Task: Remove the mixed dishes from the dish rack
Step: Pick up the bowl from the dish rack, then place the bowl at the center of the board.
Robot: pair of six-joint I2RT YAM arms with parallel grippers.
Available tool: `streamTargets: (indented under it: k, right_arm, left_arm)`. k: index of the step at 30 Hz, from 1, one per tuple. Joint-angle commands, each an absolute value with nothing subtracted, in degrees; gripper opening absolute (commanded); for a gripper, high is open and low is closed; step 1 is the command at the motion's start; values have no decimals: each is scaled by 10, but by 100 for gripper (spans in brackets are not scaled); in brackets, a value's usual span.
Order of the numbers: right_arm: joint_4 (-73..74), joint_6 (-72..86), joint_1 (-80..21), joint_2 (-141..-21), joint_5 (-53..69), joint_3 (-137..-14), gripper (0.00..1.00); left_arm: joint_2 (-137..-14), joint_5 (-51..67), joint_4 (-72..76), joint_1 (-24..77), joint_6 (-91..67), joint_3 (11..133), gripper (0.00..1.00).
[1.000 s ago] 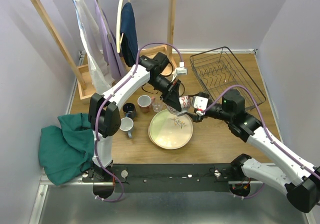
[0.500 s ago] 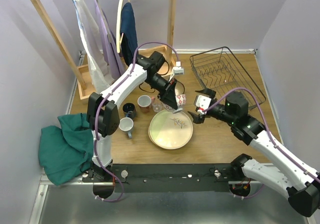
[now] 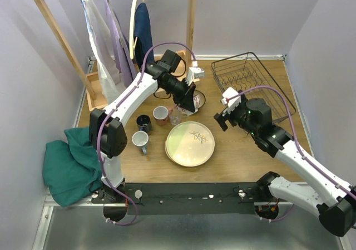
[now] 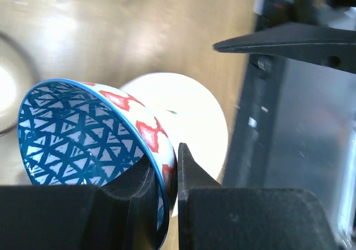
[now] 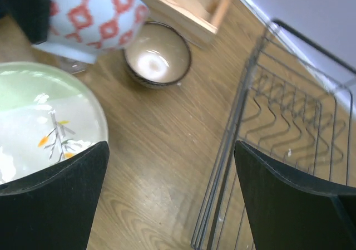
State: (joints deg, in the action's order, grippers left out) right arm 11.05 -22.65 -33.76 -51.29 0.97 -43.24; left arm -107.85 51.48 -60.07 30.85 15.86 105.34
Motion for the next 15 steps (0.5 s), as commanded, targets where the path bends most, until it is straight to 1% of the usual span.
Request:
streamTargets:
  k: [1,6,7,15]
  right_arm:
    - [152,-92,-337,-556,-134,-491,100]
    - [175,-12,-337,-598,-218,-519,100]
    - [176,17,-337,-601,-238,-522,100]
    - [166,89,-337,-600,-263,-519,100]
  left_arm:
    - [-1038,400,-473,306,56,1035,0]
    - [-1035,306,-425,308,14,1034,0]
    - [-1037,268,-421,313,10,1034,0]
    - [-1091,106,-403,368,4,1077,0]
